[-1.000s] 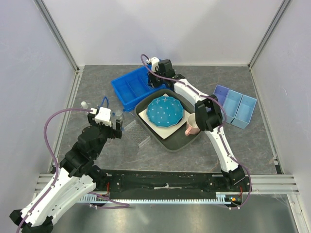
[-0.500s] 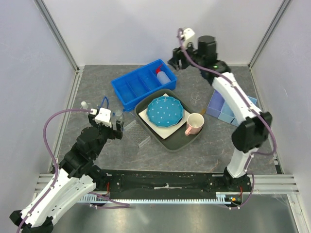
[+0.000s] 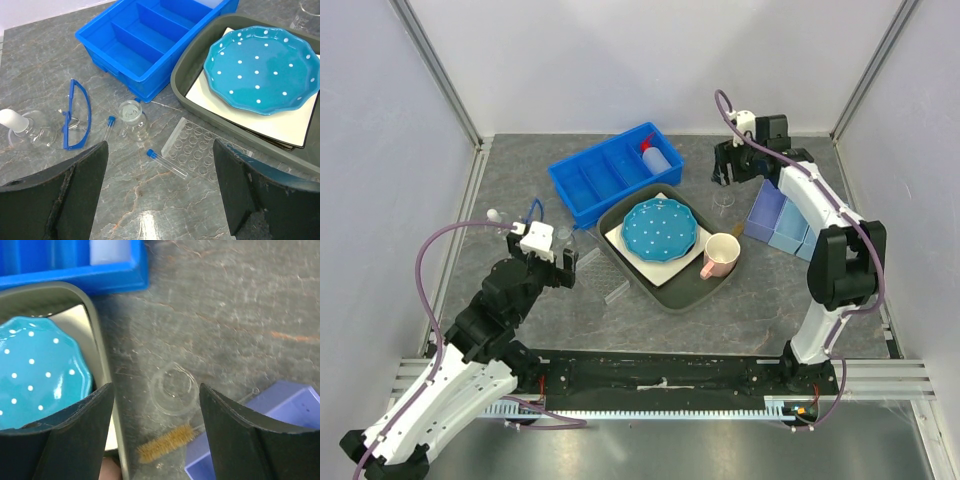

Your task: Organize the chemistry lab equipment

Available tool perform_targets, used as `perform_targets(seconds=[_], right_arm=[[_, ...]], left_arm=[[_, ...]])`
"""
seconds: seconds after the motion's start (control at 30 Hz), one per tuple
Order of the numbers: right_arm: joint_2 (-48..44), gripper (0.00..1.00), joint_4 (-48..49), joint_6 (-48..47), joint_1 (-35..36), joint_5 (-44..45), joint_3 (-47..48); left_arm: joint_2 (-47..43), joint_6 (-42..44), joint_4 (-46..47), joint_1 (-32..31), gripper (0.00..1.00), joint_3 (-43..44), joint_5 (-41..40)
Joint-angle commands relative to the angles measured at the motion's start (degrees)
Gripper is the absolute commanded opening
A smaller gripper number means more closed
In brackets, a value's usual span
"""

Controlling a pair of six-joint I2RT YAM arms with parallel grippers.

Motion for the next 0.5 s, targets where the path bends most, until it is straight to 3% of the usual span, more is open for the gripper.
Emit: perform_targets(seconds=[0.0, 0.13, 0.37, 0.47], right_arm=[[-1.0, 0.76, 0.8, 0.8, -3.1, -0.4, -1.3], [0.5, 0.74, 0.6, -1.1, -4.4, 0.9, -2.6], [2.5, 0.5, 0.3, -3.1, -4.6, 2.5, -3.2], [4.4, 0.47, 0.1, -3.2, -4.6, 2.5, -3.0]], left_arm=[[1.4, 1.0, 1.7, 0.5, 0.91, 0.0, 1.1], [1.8, 1.2, 1.8, 0.5, 0.91, -0.1, 0.0], [2.0, 1.3, 2.0, 0.5, 0.92, -0.5, -1.3], [3.0, 1.6, 2.1, 0.5, 0.92, -0.4, -1.2]])
